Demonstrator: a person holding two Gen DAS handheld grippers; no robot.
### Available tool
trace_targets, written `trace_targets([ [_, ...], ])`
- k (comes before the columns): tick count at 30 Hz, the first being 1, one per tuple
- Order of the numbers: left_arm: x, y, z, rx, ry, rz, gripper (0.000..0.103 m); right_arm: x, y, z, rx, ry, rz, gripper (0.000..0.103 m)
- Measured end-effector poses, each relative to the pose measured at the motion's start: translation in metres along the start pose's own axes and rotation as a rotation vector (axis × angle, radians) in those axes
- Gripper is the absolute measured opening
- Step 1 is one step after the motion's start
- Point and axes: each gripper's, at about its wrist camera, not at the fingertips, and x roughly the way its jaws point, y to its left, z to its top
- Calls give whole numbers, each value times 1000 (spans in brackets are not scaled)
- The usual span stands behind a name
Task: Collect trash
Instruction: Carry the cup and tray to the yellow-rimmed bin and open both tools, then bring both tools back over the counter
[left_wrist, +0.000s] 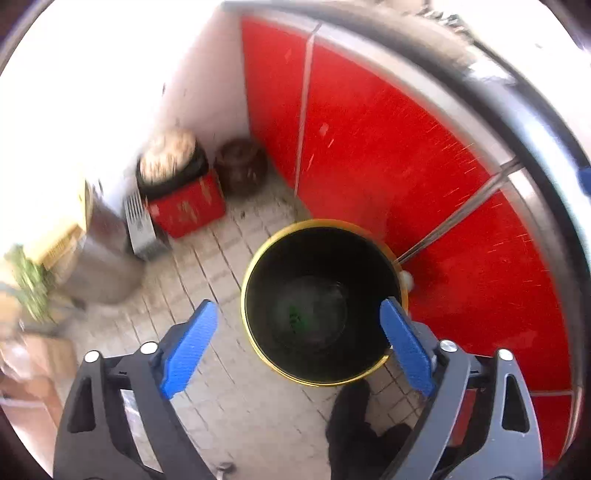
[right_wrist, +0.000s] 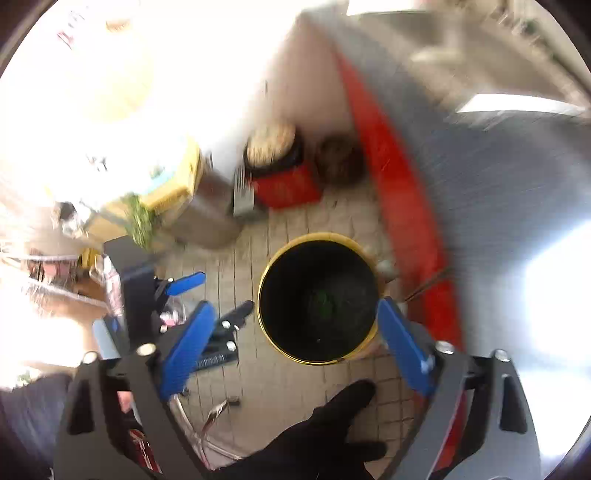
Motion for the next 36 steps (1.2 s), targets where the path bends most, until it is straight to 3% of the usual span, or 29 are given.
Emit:
trace_targets([
  [3,-51,-41,32,121,-62,-40,95,-92,-28,-21,68,-125,-156,96],
  [8,-105,-170,82,422,-123,-195,96,-214,-103,-85,351,-250,-463,96],
  [11,-136,-263,91,620,-187,-333,96,-280,-146,-142,543,-311,-616,96],
  [15,-172,-367,79,792,-214,-472,96,-350,-182,-221,738,-367,-733,96],
  [19,-198,-448,37,943,-194,-535,96,-396,-197,-291,872,-429,-766,96],
  [22,-204,-482,6,1023,-166,-543,96,-407,-199,-318,910,-441,-758,96],
  [28,-206,-506,-26,1138,-160,-519,96,-404,-212,-336,893,-421,-730,96],
  [36,-181,-530,-35,1133,-88,-506,96,-392,-248,-352,876,-374,-699,96],
])
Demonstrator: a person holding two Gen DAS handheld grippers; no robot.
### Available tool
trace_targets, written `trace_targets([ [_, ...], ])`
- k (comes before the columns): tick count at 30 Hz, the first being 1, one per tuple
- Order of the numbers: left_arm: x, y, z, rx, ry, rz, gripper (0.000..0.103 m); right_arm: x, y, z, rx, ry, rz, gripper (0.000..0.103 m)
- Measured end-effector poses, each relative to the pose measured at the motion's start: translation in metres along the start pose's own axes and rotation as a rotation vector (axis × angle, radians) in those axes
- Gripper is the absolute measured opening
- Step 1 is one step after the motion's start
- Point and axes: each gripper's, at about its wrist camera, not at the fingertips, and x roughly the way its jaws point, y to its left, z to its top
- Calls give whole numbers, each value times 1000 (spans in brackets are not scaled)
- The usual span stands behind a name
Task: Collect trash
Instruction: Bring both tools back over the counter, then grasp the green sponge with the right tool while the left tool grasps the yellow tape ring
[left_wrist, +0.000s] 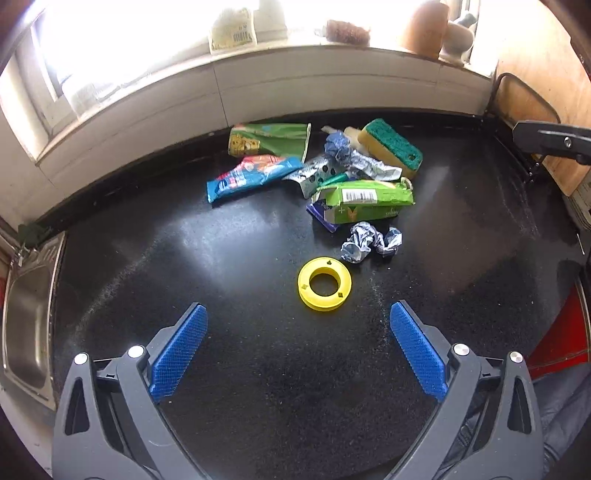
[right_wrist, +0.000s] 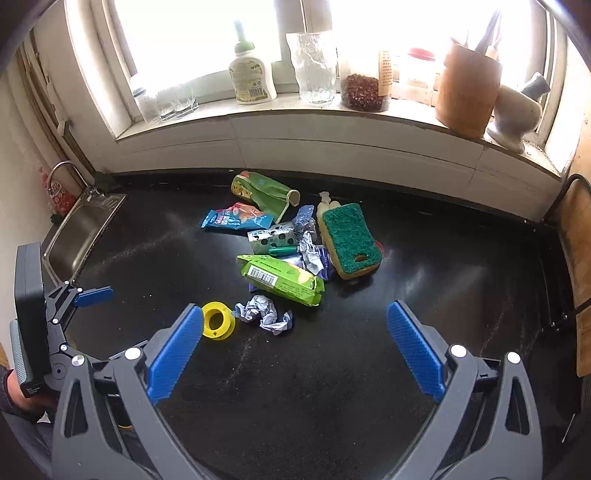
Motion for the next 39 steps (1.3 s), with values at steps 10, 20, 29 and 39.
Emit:
trace_targets([
  [10,82,-14,-8,-39,32,11,96,105,-44,32,-71,74,30,96],
  [20,137,-19,0,-75,62,32,96,199,-74,53,-161,192,51,91],
  [29,128,-26,9,-74,41,1,55,204,-70,53,-173,198,55,57],
  [39,74,-15,12,-101,14,16,55,133,-56,43,-86,103,31,55],
])
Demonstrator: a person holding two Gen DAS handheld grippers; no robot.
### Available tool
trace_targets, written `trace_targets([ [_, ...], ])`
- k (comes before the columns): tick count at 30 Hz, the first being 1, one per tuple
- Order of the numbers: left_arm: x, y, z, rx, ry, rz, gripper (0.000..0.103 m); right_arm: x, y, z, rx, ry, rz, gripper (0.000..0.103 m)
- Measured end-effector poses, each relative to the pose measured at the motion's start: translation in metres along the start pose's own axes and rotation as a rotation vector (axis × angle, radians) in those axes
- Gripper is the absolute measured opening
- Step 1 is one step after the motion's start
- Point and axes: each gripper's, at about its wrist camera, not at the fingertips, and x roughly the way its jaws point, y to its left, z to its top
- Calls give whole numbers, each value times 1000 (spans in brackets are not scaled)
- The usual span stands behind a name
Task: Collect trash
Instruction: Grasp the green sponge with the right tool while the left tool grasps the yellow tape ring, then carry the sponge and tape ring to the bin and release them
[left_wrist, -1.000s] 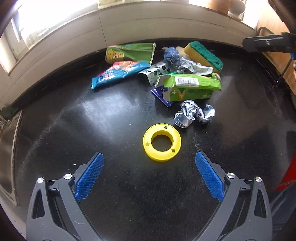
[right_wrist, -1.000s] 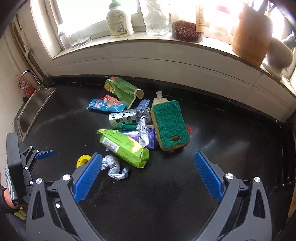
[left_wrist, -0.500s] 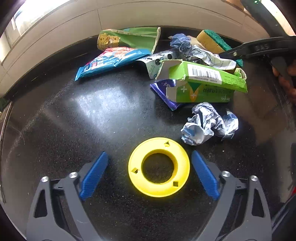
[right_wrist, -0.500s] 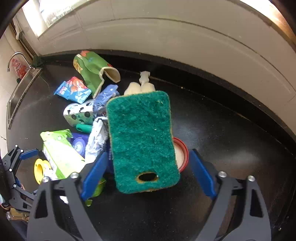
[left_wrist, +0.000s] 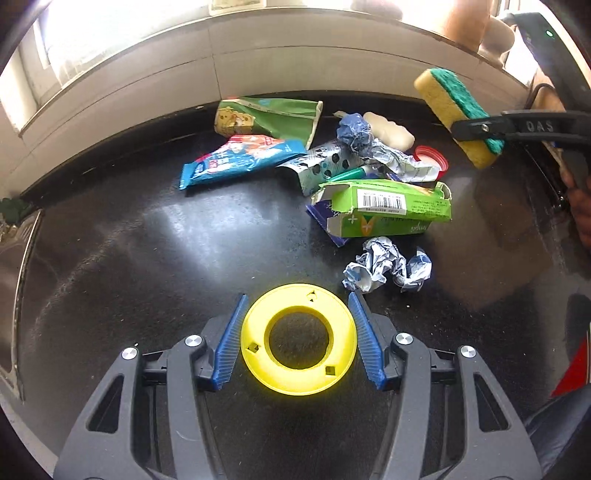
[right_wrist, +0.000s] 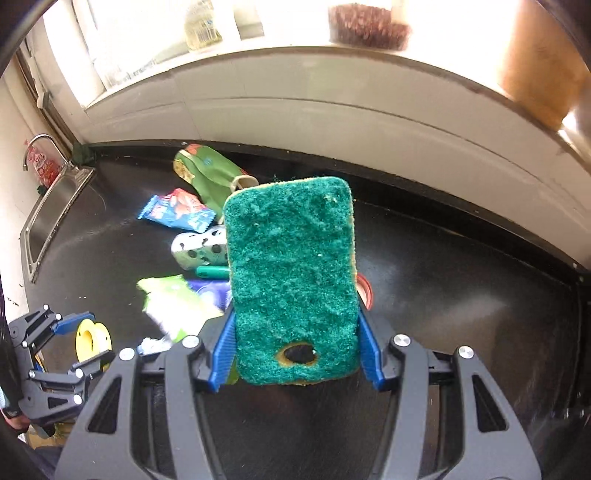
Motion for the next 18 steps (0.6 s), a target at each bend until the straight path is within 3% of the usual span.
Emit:
trace_targets([
  [8,-14,13,-1,-35,-9,10,55,-11,9,-15,15,1,-24,55],
  [18,-32,28,1,-77,-37,36,55,-30,28,-10,-28,-35,-17,55],
])
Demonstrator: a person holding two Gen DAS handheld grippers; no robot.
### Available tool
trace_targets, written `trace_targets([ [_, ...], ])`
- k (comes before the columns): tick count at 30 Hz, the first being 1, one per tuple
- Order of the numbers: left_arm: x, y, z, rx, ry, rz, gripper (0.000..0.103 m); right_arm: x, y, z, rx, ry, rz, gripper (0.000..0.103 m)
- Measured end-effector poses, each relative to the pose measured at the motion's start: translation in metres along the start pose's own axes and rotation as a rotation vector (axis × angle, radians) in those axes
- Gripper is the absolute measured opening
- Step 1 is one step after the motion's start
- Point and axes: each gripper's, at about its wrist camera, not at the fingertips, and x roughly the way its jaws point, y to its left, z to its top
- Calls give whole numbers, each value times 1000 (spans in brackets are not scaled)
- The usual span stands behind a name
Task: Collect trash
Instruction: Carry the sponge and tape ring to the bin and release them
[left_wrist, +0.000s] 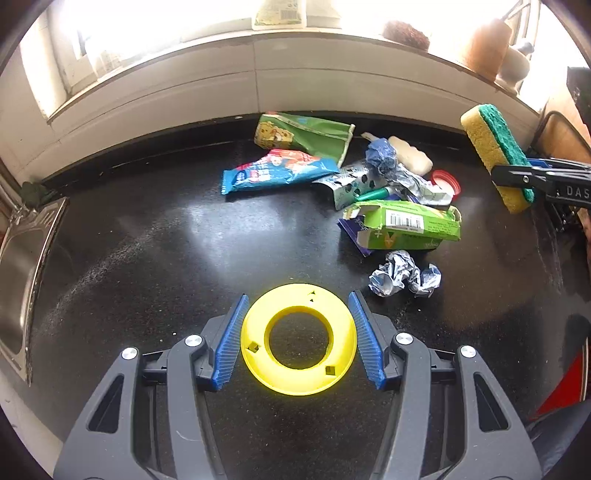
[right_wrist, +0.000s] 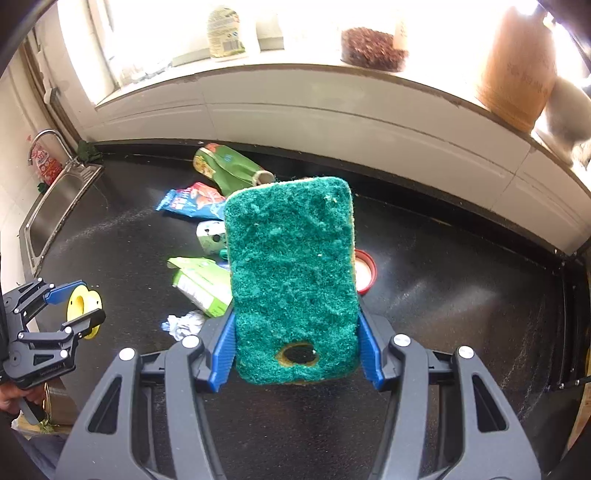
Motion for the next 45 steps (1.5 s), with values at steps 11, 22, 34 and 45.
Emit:
trace_targets([
  [11,-82,86,-27,-237,-97,137,55,-23,143,34,-235,-49,227,55],
  [22,-171,234,-211,-624,-65,454,55,11,413,-36,-612,141,578,56],
  [34,-121,310,-434,-972,66,494,55,91,612,-206,-920,411,685,56],
  [45,-42,356,-496,-1080,86,411,55,193,659,-250,-1006,508,556,57],
])
